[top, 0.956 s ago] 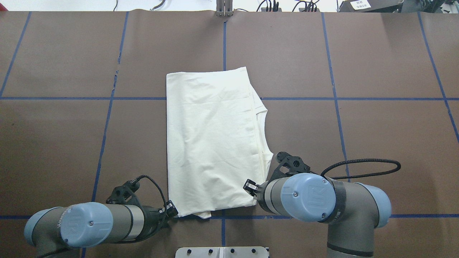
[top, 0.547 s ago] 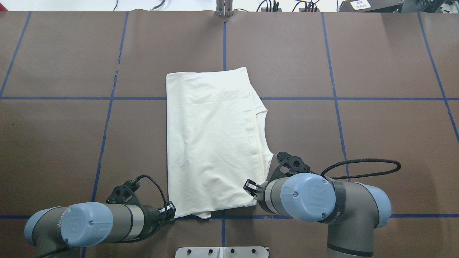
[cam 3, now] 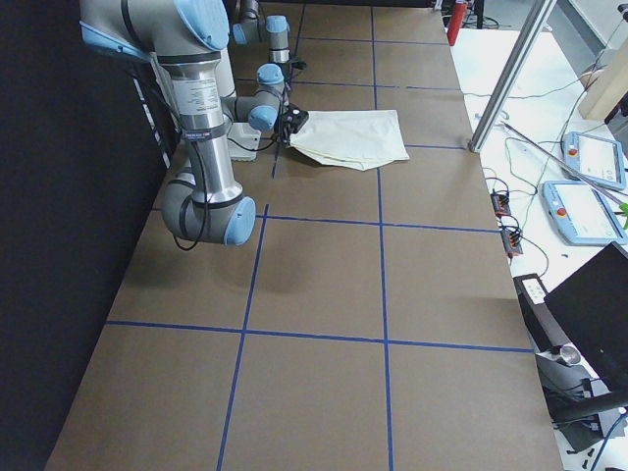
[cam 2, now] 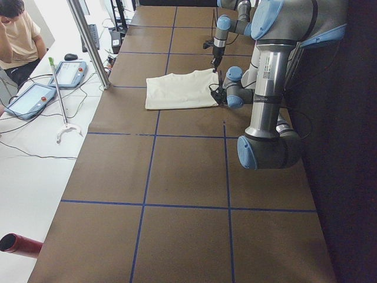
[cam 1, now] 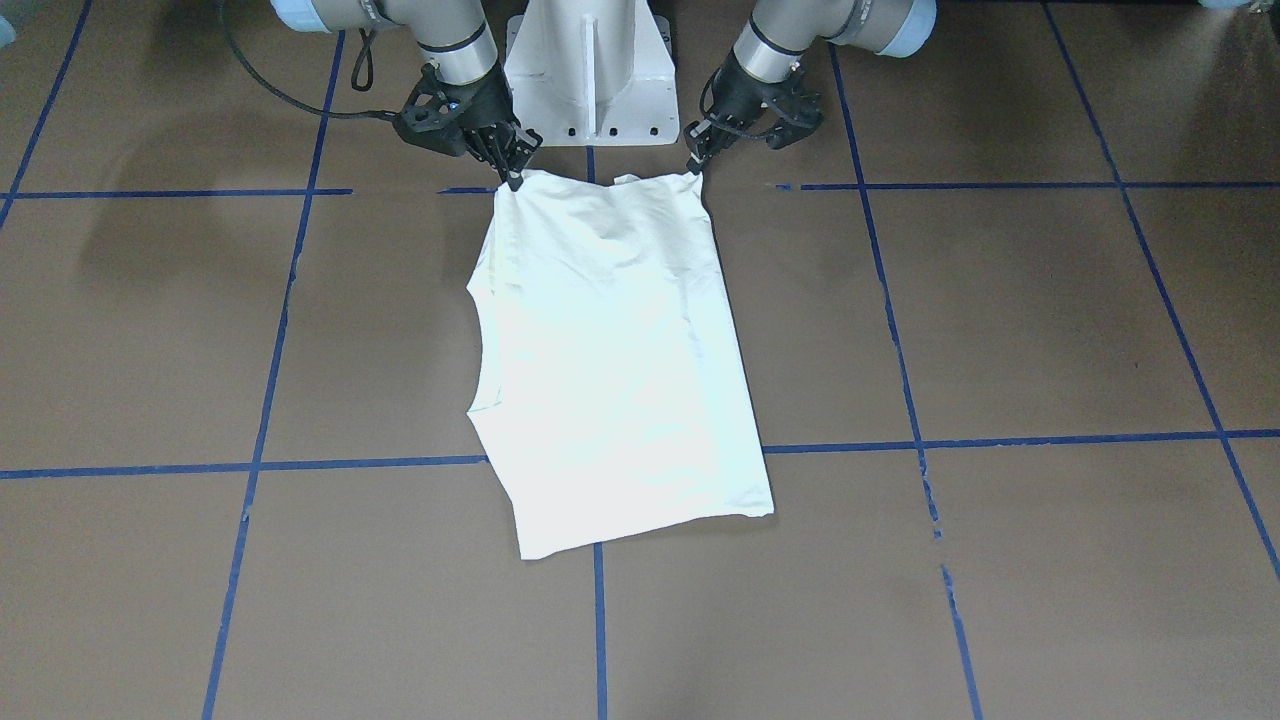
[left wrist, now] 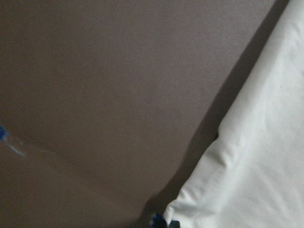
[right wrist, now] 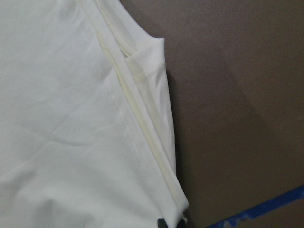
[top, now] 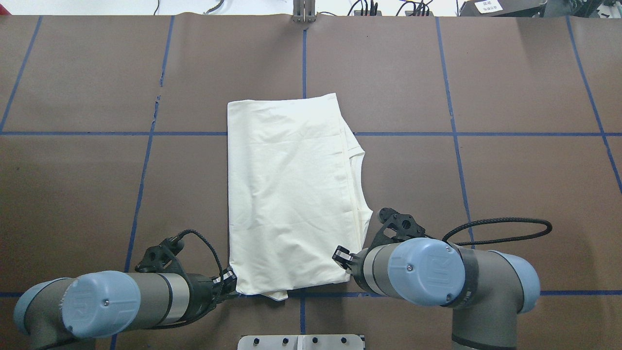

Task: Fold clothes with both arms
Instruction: 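Lift the near edge with both grippers and fold it away from the robot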

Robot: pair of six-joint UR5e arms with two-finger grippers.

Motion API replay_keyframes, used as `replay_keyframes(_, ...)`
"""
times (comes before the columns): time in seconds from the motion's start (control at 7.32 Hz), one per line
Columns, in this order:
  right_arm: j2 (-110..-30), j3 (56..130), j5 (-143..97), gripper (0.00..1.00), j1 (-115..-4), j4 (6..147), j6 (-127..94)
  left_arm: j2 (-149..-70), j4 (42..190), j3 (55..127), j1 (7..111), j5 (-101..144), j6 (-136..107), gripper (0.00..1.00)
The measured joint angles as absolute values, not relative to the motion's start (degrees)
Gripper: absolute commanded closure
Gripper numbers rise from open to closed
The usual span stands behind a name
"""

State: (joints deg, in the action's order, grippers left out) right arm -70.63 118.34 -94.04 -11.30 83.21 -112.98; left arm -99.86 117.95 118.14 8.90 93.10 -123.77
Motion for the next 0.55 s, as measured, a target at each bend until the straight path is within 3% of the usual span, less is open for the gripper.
replay_keyframes(0.55,-76.0,127.2,-93.9,1.00,-6.1,83.3,-118.4,-97.0,115.8,129.6,7.2,92.8,-130.5,1.00)
